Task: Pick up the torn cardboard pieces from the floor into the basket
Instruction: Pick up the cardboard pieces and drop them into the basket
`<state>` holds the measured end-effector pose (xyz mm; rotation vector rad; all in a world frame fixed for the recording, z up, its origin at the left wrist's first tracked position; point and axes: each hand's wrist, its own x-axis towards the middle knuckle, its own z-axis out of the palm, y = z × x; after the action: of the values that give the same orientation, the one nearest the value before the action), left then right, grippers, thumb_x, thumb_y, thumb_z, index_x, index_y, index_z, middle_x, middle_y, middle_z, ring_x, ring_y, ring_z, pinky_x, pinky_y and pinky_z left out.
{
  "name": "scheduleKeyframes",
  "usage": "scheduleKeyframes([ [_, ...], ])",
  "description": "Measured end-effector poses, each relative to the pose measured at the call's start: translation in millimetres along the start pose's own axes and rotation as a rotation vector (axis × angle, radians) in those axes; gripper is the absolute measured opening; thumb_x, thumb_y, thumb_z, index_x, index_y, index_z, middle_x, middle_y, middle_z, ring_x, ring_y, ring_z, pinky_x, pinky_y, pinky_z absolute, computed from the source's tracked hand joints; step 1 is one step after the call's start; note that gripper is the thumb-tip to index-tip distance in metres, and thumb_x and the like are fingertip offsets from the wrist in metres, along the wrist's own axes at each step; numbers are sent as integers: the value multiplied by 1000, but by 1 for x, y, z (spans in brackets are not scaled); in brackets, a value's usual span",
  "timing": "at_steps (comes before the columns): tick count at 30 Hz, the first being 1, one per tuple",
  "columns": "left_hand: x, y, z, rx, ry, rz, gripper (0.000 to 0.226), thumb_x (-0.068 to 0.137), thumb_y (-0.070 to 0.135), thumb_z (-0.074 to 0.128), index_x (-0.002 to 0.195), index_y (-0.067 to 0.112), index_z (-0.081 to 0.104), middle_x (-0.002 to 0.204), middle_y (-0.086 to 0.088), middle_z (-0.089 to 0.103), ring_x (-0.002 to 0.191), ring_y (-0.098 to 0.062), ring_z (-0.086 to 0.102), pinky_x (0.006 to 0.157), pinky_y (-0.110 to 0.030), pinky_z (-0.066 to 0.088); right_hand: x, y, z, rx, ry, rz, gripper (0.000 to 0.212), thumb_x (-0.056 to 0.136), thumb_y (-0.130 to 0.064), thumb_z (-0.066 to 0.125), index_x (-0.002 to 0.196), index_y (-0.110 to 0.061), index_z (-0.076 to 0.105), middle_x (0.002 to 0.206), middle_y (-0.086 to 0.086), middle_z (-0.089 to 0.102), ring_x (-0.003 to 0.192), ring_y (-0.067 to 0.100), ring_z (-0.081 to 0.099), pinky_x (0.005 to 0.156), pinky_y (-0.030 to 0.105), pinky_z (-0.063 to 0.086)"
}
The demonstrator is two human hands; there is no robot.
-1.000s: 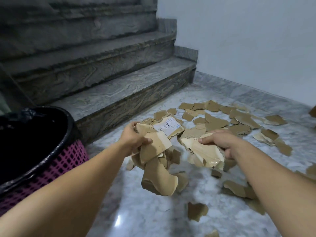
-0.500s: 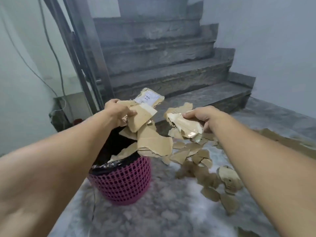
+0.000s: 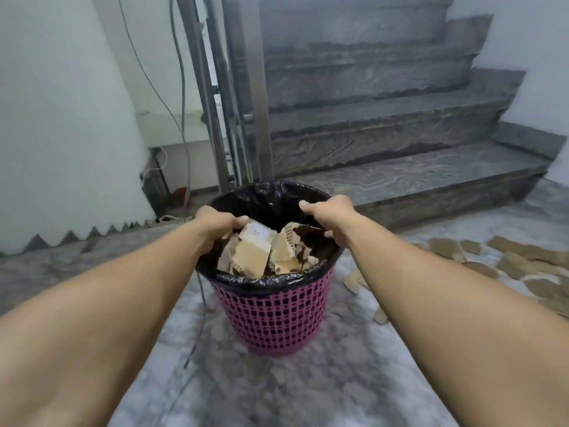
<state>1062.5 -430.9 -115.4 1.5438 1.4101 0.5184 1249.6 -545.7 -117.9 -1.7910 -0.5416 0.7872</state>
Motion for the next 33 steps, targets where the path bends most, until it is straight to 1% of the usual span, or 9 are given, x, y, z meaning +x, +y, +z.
scheduleKeyframes([
  [3, 3, -19, -1, 392, 199, 267, 69, 75, 31, 80, 133, 7, 51, 131, -13, 57, 119, -31, 54, 101, -38, 45, -1, 12, -6, -197, 197, -114, 34, 78, -25, 76, 106, -9, 66, 114, 10, 65, 108, 26, 60, 79, 24, 42],
  [5, 0, -29, -2, 564, 343, 404, 60, 81, 33, 72, 133, 11, 52, 133, -13, 54, 124, -31, 49, 105, -40, 40, -8, 17, -13, -316, 297, -189, 20, 77, -14, 70, 96, -17, 66, 113, 9, 66, 109, 26, 60, 79, 22, 41],
  [9, 0, -48, 5, 613, 373, 300, 68, 82, 47, 64, 133, 6, 45, 141, -17, 42, 135, -36, 34, 113, -50, 27, -27, 29, -25, -658, 258, -234, 40, 76, -9, 62, 116, -17, 65, 124, 12, 62, 119, 32, 55, 95, 32, 48],
  [11, -2, -52, 8, 570, 396, 282, 69, 84, 49, 60, 131, 2, 44, 139, -19, 44, 135, -37, 34, 112, -51, 28, -29, 35, -30, -611, 186, -161, 38, 78, -5, 62, 116, -9, 65, 119, 14, 62, 110, 35, 61, 91, 39, 54],
  [14, -9, -50, 17, 500, 455, 324, 67, 84, 54, 54, 125, 0, 50, 130, -21, 52, 128, -39, 42, 109, -52, 32, -29, 37, -45, -424, 123, -104, 34, 79, 3, 63, 113, 4, 64, 104, 10, 58, 87, 35, 68, 68, 45, 62],
  [16, -13, -46, 27, 478, 484, 311, 72, 81, 61, 50, 120, 1, 54, 124, -21, 57, 122, -40, 47, 105, -53, 37, -25, 39, -58, -310, 108, -91, 36, 76, 7, 66, 112, 7, 64, 108, 13, 63, 85, 34, 70, 64, 45, 62],
  [20, -22, -36, 55, 451, 505, 280, 75, 82, 63, 48, 121, -1, 52, 128, -23, 54, 124, -40, 45, 105, -53, 36, -16, 51, -81, -167, 145, -99, 44, 73, 9, 74, 115, 0, 67, 119, 15, 64, 96, 28, 68, 79, 41, 61],
  [25, -33, -20, 96, 482, 468, 270, 82, 87, 64, 41, 135, -3, 42, 147, -22, 38, 143, -38, 21, 118, -52, 14, -10, 67, -106, -172, 271, -150, 41, 77, -3, 78, 117, -7, 69, 119, 8, 68, 109, 22, 64, 99, 35, 52],
  [33, -48, -1, 141, 476, 586, 401, 71, 94, 57, 28, 134, 2, 46, 151, -17, 34, 144, -35, 20, 117, -56, 8, -19, 81, -148, -348, 165, -166, 37, 82, -15, 76, 118, -11, 70, 116, 6, 69, 107, 27, 65, 91, 45, 56],
])
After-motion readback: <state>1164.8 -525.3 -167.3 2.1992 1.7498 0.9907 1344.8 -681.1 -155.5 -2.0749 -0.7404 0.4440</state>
